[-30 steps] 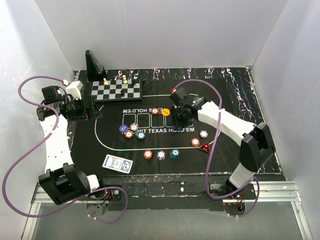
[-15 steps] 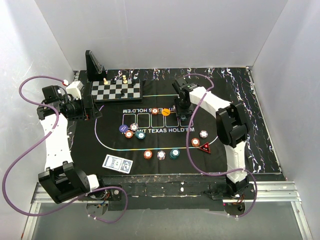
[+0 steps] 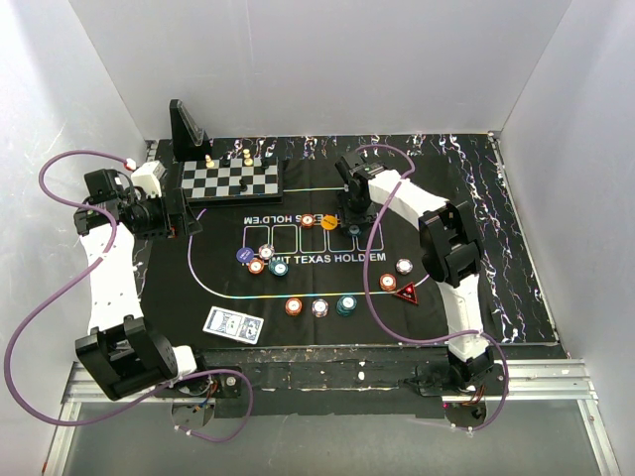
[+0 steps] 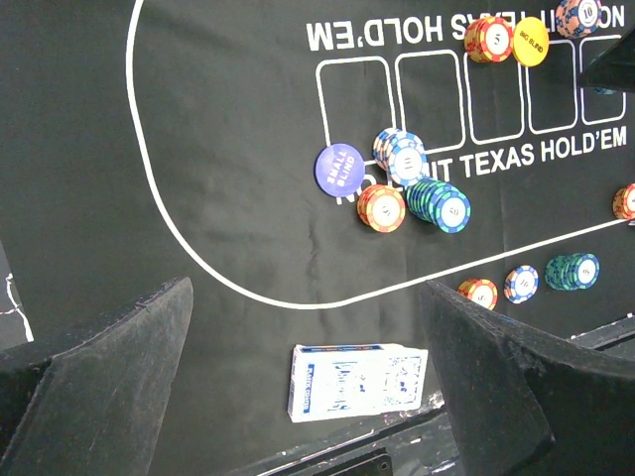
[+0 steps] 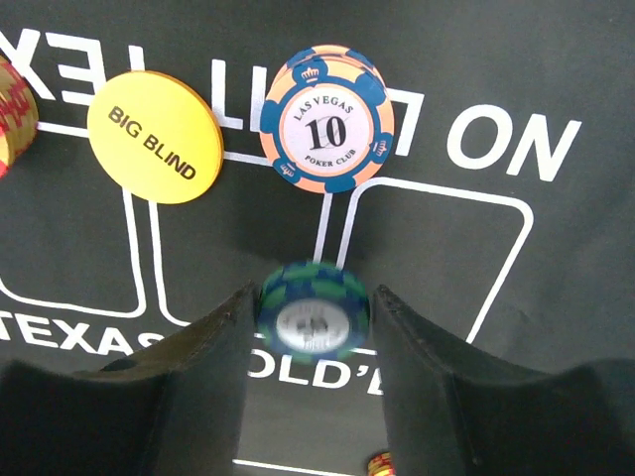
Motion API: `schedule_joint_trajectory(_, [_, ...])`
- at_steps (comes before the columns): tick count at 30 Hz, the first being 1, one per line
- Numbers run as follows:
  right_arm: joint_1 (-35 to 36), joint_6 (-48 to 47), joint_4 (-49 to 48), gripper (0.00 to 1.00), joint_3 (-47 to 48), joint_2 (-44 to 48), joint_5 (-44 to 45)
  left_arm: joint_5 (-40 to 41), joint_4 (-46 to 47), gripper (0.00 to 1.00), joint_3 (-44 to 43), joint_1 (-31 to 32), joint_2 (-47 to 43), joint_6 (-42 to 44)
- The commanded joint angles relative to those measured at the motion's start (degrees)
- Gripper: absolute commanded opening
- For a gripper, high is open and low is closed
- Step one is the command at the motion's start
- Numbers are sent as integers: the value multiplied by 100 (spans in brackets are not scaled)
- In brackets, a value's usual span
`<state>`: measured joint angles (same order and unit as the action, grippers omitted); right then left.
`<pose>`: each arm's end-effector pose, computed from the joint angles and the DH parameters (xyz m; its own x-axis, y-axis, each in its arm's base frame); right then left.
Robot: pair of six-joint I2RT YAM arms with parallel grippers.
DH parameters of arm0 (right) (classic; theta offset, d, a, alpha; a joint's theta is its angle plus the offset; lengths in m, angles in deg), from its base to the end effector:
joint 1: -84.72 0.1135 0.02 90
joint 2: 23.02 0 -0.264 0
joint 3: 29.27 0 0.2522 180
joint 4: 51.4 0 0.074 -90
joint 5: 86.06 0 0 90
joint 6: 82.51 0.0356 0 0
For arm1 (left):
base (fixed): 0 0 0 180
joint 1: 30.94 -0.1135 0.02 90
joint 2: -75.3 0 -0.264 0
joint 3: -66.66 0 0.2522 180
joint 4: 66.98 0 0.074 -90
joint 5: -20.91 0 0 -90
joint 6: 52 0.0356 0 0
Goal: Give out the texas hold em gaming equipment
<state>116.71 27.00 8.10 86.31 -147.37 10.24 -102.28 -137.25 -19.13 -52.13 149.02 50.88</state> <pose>0.3911 0.2397 0.1914 -0.9070 -0.1751 -0.3830 -0.2007 0.9793 0.0276 0.2376 0.0712 0.3314 -0.7800 -0.1023 -0.6174 0.1440 0.9308 -0.3361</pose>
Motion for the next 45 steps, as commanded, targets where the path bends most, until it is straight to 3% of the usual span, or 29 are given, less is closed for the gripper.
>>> schedule_joint_trajectory(1, [9,-26,-65,63,295,-36,-77,23,52,100,-136,-26,-94,65])
schedule_joint_trajectory(4, [9,-17,-47,71,233,87,-42,32,44,100,-145,-26,-120,48])
schedule_joint_trajectory(9, [27,-26,111,74,84,490,134,-3,9,100,-145,-26,-199,39])
schedule_joint_trajectory(13, [193,105,-47,78,-565,1350,152,-21,-9,100,-118,-26,-261,30])
schedule_joint_trajectory(15, [404,219,-108,83,-1030,1790,99,-38,-9,100,-118,-26,-287,21])
schedule_joint_trajectory(23, [1634,870,-495,88,-2789,3066,2,-144,-62,100,-118,-17,-375,21])
schedule_joint_trajectory(29, [2171,1151,-653,89,-3291,2996,46,-170,-97,100,-92,-26,-445,-5])
schedule_joint_trajectory(39, [2303,1389,-1031,91,-3722,2715,29,-109,-132,100,-118,-26,-481,4])
schedule_joint_trajectory(45, [2303,1415,-1216,83,-3862,2478,-6,-91,-123,100,-92,-25,-463,4])
